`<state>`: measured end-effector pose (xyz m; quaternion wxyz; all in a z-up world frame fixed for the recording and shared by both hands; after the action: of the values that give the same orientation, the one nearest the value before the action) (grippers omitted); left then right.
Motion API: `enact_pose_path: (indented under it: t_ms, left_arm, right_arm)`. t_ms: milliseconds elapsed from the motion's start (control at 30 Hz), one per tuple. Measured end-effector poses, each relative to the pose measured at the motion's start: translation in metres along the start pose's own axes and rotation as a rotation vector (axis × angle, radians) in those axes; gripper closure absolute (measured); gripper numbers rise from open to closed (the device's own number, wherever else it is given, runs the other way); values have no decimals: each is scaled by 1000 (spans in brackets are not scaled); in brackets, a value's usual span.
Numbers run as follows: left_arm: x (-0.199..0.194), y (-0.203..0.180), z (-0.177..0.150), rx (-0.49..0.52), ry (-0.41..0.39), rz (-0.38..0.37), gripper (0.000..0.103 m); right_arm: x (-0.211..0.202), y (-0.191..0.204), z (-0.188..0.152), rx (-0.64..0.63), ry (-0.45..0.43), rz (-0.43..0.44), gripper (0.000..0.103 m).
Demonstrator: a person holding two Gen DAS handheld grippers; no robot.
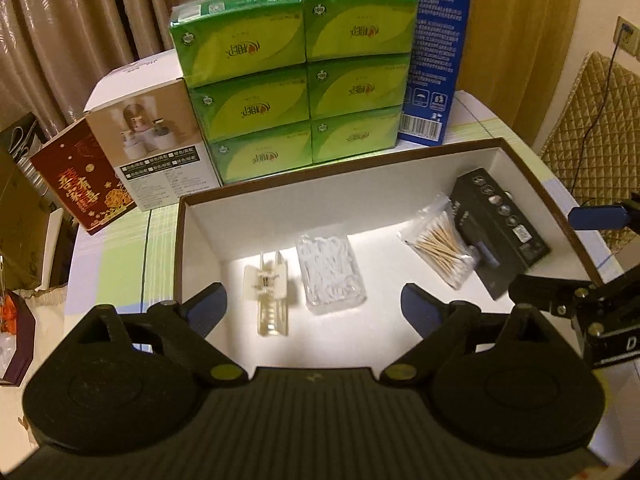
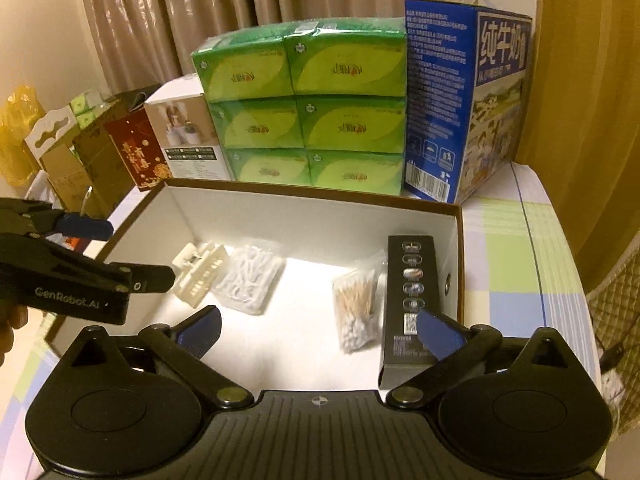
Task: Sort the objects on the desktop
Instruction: 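Withdraw both tools from the box back over the loose items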
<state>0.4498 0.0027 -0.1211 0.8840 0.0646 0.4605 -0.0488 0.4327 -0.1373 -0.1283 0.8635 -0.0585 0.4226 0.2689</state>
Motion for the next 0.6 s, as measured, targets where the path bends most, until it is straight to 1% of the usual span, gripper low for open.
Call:
enact_pose_path:
  t_ms: [267,600]
  left_arm:
    - [-36,-2,-22,-25,-3,-2,8]
    - [-72,-10,-55,-18,0,11,7]
  right_arm:
    - [-30,8,-10,46,-21,23,2]
    - [-63,25,-29,53,-31,47,2]
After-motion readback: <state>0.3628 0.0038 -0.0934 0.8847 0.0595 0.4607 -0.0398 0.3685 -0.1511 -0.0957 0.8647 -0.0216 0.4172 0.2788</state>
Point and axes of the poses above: each gripper's, at about its wrist camera, not at the fingertips, and x roughly the way its jaws point, y to its left, z to its top, the point moved 10 cm from there along x, roughly the way its jaws point, and after that the axes turned 3 degrees about y, right-handed, at the moved point
